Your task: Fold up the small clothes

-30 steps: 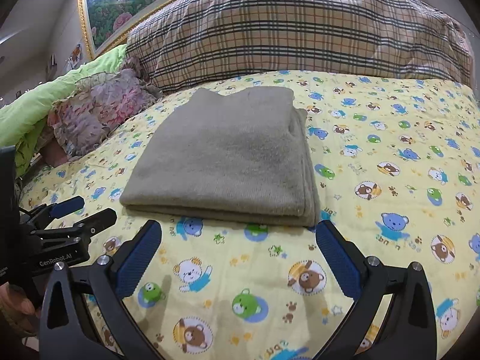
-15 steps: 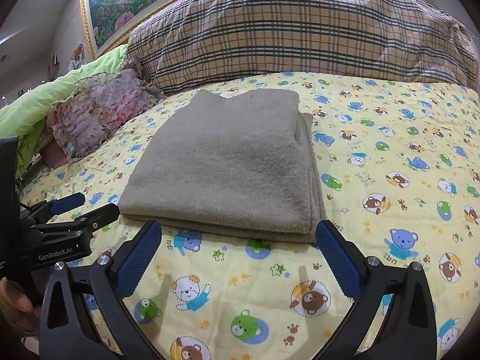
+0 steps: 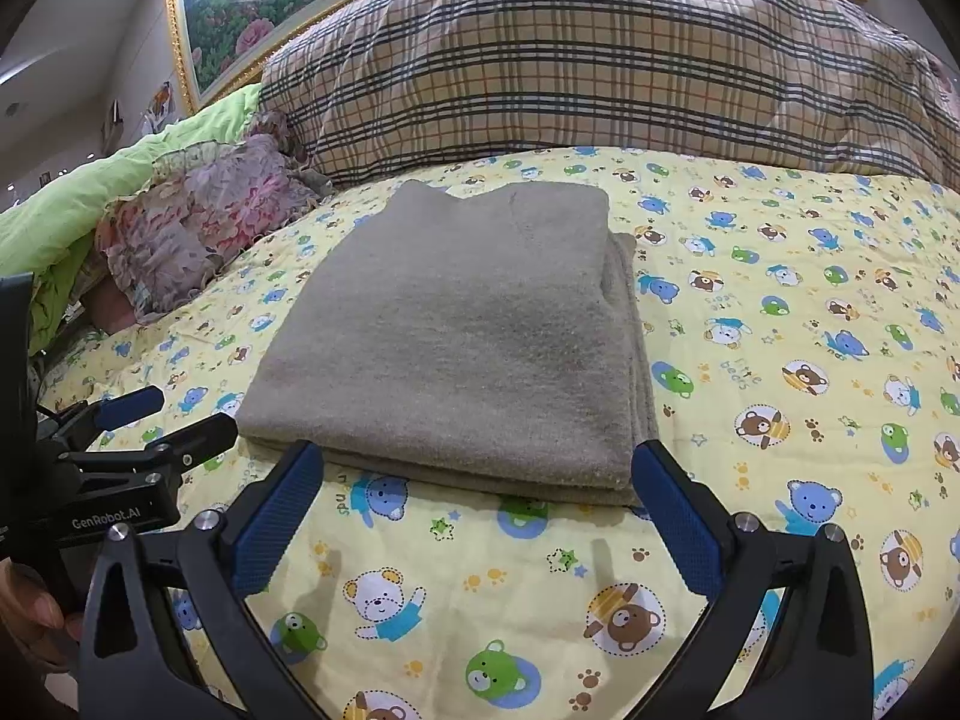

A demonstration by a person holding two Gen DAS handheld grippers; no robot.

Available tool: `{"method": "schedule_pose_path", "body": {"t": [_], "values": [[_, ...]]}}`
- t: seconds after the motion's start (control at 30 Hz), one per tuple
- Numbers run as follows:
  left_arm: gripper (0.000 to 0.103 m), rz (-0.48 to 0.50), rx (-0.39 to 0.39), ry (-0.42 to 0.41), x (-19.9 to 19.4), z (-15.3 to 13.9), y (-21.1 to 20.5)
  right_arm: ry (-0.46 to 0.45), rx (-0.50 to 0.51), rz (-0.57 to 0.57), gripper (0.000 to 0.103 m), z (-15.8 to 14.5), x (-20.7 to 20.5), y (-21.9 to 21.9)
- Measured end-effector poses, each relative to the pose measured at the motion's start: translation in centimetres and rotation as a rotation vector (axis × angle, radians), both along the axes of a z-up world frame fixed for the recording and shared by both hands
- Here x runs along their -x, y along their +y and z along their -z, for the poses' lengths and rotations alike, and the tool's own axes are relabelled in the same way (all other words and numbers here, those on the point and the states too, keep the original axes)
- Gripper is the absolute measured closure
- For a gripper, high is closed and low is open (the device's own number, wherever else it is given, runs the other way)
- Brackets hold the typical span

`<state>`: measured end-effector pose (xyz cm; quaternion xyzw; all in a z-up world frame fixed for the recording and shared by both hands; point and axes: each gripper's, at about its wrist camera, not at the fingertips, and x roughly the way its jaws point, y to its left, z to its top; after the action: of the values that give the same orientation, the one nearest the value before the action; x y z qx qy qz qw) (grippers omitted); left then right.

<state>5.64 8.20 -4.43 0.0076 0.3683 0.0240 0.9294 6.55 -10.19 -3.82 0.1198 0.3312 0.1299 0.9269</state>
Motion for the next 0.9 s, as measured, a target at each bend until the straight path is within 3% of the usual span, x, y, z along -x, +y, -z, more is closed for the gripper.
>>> {"method": "schedule_pose_path", "body": {"t": [0.9], "values": [[0.004, 0.004, 0.003, 0.004, -0.17, -0.01, -0.27, 0.007, -0.008, 0.006, 0.0, 0.19, 0.03, -0.55]]}}
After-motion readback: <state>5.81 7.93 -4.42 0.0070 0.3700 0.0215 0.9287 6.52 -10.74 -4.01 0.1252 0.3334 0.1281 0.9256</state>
